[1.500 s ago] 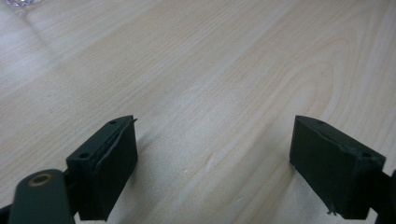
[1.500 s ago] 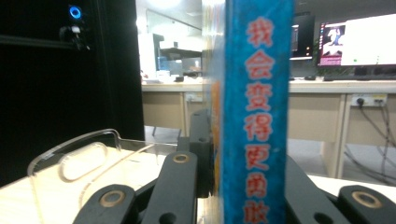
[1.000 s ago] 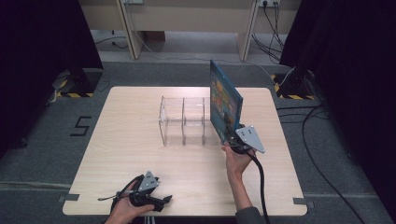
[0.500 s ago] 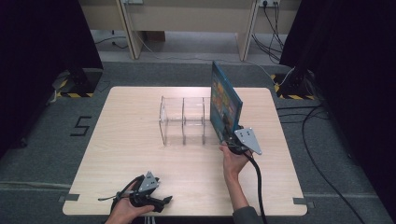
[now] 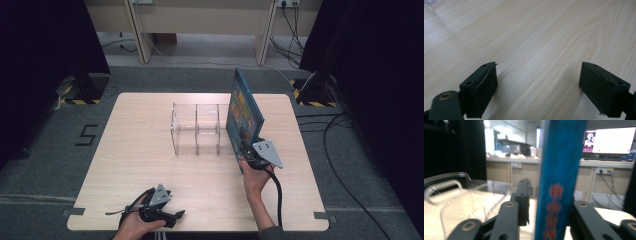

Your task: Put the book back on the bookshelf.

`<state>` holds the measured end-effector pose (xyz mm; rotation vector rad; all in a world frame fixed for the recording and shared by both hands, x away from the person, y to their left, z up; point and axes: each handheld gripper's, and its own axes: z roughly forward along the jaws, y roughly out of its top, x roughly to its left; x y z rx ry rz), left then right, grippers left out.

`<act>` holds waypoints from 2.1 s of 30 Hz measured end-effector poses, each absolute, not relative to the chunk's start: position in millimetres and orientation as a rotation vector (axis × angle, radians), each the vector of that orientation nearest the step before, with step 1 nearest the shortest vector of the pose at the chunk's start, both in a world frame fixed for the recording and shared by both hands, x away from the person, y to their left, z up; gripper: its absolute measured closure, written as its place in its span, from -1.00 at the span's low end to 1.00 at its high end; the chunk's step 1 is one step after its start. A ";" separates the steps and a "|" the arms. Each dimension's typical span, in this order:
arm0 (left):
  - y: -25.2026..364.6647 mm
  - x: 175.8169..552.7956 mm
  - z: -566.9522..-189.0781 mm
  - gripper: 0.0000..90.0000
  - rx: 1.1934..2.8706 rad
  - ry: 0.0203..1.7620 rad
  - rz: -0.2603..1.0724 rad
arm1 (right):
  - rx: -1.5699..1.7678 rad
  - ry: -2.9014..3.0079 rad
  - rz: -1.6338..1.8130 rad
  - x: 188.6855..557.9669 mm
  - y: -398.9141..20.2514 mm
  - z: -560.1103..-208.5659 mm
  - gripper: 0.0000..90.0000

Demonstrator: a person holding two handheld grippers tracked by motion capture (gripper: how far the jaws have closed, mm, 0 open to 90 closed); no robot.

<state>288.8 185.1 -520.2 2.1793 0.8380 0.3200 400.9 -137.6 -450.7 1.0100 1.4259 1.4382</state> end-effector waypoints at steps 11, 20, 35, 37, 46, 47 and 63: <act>184.9 288.9 -520.4 -0.68 2.180 0.834 0.324 | 1.064 1.457 1.447 394.4 -148.8 -451.6 0.21; 184.9 288.7 -520.9 -0.69 2.185 0.821 0.328 | 1.075 1.519 1.472 382.3 -158.4 -455.6 -0.04; 184.0 287.3 -520.3 -0.70 2.200 0.801 0.318 | 1.124 1.646 1.508 359.3 -168.9 -457.5 -0.19; 184.0 287.2 -520.3 -0.70 2.200 0.801 0.319 | 1.145 1.650 1.496 354.2 -173.8 -459.4 -0.14; 182.8 287.1 -520.4 -0.70 2.201 0.792 0.314 | 1.169 1.758 1.514 339.5 -183.1 -470.4 0.24; 182.8 287.1 -520.4 -0.70 2.201 0.792 0.314 | 1.164 1.767 1.515 340.1 -182.6 -471.4 0.25; 181.4 287.2 -520.6 -0.70 2.201 0.787 0.314 | 1.395 1.742 1.661 357.9 -177.7 -485.2 0.51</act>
